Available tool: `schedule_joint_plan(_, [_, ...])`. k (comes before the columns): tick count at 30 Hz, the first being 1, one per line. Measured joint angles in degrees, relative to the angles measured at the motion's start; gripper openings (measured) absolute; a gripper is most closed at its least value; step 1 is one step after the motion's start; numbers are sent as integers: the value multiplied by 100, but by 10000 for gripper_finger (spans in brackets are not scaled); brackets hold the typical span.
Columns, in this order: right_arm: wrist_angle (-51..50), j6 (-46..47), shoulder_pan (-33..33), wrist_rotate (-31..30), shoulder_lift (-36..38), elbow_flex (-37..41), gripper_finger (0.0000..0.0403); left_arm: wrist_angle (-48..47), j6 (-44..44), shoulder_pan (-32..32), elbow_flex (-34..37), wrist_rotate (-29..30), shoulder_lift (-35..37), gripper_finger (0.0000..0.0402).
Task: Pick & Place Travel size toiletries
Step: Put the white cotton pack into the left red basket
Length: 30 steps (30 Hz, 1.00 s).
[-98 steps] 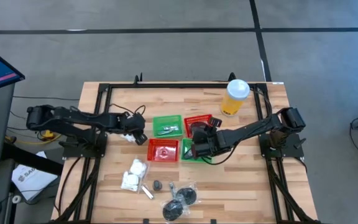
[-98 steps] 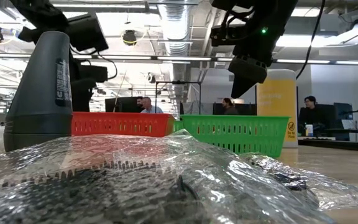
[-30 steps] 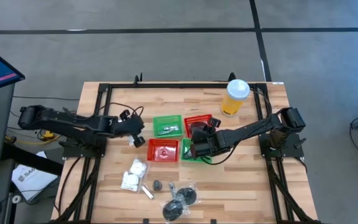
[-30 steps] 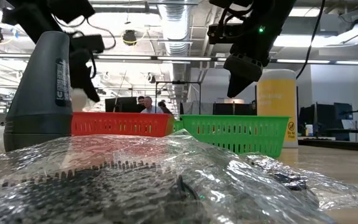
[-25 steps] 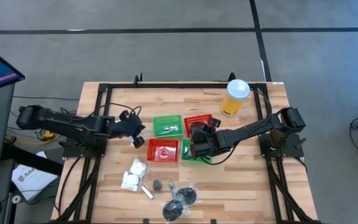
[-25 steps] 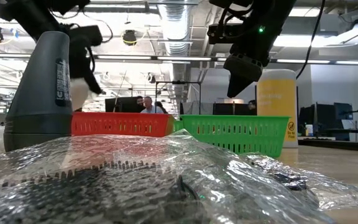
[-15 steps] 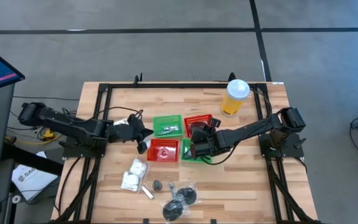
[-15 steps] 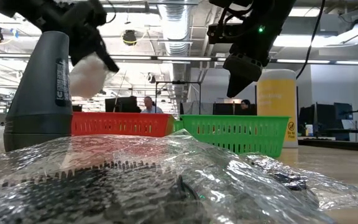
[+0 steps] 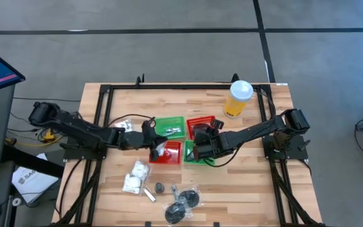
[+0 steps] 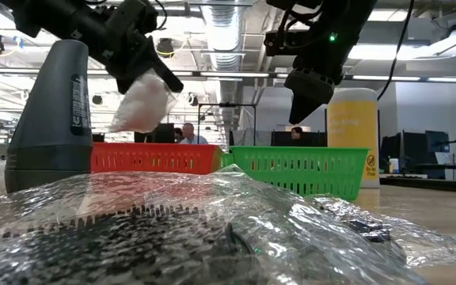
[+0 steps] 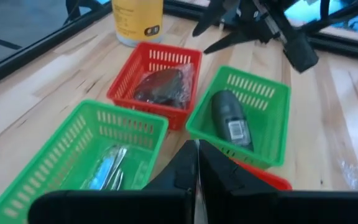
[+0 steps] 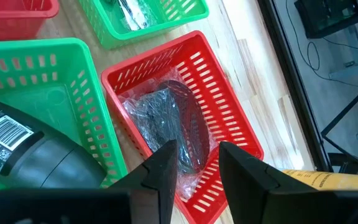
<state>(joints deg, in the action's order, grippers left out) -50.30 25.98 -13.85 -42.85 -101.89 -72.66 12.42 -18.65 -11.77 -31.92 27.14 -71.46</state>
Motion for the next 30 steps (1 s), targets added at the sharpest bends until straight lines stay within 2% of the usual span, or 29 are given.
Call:
schedule_joint_plan(19, [-11,0,0,-2,0,0,108,2213,39,26,0,1,-1407,0])
schedule_joint_plan(30, [-1,0,0,-2,0,0,108,2980,39,61,0,103,-2056,0])
